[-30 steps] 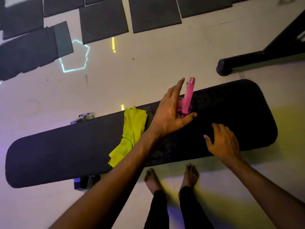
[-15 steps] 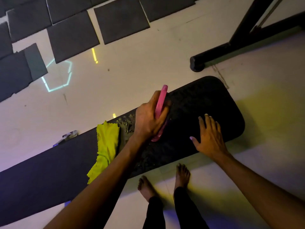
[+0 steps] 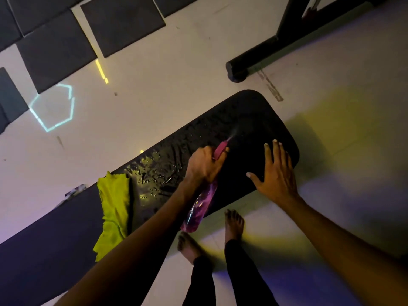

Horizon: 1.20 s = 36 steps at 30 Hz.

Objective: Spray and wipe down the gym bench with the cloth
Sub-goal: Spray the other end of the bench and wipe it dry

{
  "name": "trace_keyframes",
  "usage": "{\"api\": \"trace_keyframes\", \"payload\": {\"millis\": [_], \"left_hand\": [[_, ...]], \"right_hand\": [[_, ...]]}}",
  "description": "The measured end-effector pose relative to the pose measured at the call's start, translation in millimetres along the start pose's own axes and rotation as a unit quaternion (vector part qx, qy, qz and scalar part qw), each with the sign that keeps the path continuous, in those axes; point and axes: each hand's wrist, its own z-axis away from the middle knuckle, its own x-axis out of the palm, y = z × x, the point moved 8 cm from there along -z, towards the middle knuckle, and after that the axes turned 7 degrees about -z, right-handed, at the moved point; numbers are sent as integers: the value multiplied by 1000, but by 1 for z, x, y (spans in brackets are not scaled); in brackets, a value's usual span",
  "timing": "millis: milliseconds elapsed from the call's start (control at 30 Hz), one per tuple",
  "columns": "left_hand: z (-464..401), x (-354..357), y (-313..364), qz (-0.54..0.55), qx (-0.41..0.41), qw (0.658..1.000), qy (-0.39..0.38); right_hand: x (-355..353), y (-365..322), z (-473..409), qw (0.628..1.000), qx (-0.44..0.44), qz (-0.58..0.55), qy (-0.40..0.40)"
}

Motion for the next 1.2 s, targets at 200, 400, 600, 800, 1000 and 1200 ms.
{"api": "trace_keyframes", "payload": {"millis": [200,400,600,800,1000,1200], "left_hand": [[13,21,12,-34,39,995,-80],[33,36,0,-58,44,990,-118],[59,6,-58,-32,-1,998,-49],[82,-35,-134,-55,-65,996,0],[104,-28,-137,-115,19,989,-86],[130,-36,-151,-81,27,994,-71]], "right_hand": [[5,13,20,999,32,-19,36],[16,8,37,999,40,-13,28],[38,-34,46,1000,-20,2,-6],[68,-98,52,997,-56,30,-37],[81,-123,63,998,-38,46,-29],[93,-143,86,996,-60,59,-42]]}}
